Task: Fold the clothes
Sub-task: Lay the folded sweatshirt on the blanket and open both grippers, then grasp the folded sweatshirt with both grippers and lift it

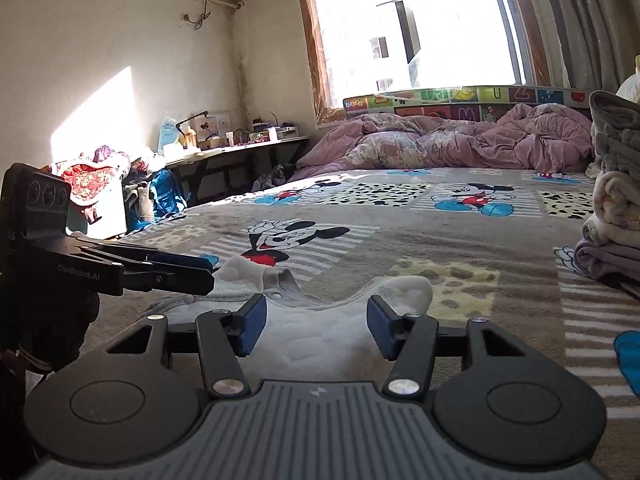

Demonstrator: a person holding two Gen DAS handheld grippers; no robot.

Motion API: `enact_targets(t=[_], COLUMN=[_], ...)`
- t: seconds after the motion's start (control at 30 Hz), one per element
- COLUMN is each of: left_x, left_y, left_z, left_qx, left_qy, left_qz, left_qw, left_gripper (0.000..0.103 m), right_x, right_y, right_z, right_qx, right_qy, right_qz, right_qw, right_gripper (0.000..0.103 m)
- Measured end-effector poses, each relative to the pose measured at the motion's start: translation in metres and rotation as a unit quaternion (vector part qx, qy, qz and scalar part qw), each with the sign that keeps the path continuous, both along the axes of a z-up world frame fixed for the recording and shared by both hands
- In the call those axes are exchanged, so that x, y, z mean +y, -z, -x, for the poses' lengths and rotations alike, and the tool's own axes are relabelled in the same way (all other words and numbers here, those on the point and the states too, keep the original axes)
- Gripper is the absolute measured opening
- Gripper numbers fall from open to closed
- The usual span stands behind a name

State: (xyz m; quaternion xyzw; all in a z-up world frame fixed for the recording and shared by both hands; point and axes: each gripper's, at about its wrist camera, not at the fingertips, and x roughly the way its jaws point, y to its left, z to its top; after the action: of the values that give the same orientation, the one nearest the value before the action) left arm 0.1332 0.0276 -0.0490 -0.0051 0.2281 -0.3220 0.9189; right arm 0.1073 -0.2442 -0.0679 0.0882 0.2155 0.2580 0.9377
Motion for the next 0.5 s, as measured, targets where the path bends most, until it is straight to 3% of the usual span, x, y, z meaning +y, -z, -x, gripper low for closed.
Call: enact_targets(t=[0.1,0.2,0.37,0.5], left_x=[-0.01,-0.007,-0.012,-0.005], left_y=[0.017,0.025,0.027,0.008], left_z=[-0.009,-0.015,-0.008,0.004], left_qx=[0.021,0.032,0.017,0.011], left_qy=[0.0,0.0,-0.004,-0.03], left_qz=[-0.032,-0.027,-0.042,-0.014], left_qw=[0.9993,0.9991,0.999,0.9994], left_gripper=[0.056,0.057,0.057,0.06], right_x=[0.007,0.011,0.014,0.012], right_y=[0.006,0.011,0.016,0.007], right_z=[0.003,0.003,0.002,0.009], right_qx=[0.01,0.02,0.026,0.021], right_qy=[-0.009,-0.013,-0.013,0.001], right_qz=[0.019,0.024,0.025,0.015], right_qw=[1.0,0.999,0.999,1.0], right_gripper=[0.057,0.057,0.057,0.057])
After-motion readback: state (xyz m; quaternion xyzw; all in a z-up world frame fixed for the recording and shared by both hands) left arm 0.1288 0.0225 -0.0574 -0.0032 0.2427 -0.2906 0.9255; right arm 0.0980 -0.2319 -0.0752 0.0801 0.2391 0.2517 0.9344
